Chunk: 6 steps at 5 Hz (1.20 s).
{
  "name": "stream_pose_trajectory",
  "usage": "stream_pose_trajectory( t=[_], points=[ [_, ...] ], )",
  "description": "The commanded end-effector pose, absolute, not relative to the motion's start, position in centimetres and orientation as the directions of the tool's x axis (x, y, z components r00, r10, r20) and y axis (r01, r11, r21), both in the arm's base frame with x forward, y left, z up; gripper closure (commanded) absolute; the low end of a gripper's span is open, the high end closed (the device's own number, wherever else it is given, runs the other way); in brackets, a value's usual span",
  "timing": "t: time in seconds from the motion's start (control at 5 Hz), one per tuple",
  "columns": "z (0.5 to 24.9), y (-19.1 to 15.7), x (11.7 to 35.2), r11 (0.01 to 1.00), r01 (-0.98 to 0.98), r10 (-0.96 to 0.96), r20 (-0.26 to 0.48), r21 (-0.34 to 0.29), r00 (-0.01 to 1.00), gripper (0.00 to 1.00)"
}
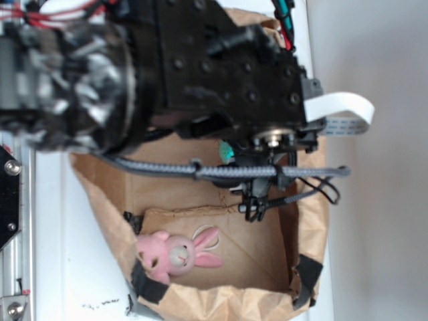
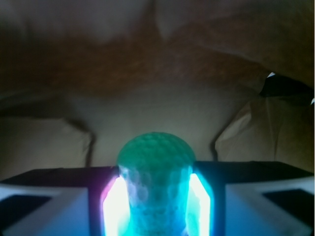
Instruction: Grab the green ball.
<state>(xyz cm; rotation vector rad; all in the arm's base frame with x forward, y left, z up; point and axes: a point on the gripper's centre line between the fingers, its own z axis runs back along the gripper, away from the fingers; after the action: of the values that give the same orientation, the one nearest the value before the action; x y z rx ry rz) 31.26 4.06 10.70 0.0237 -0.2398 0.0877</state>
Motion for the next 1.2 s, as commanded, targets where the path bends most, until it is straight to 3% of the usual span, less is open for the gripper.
stream_pose_trajectory(
  t=[0.0,0.6,1.0],
  points=[
    [15.7,4.6,30.6,0.999,-0.049,0.049,0.284,-0.007,0.957,1.0],
    [18.0,4.8,28.9,0.998,0.001,0.016,0.278,-0.062,0.96,1.0],
    [18.8,4.5,28.1,0.998,0.003,0.017,0.301,-0.066,0.954,1.0]
  ],
)
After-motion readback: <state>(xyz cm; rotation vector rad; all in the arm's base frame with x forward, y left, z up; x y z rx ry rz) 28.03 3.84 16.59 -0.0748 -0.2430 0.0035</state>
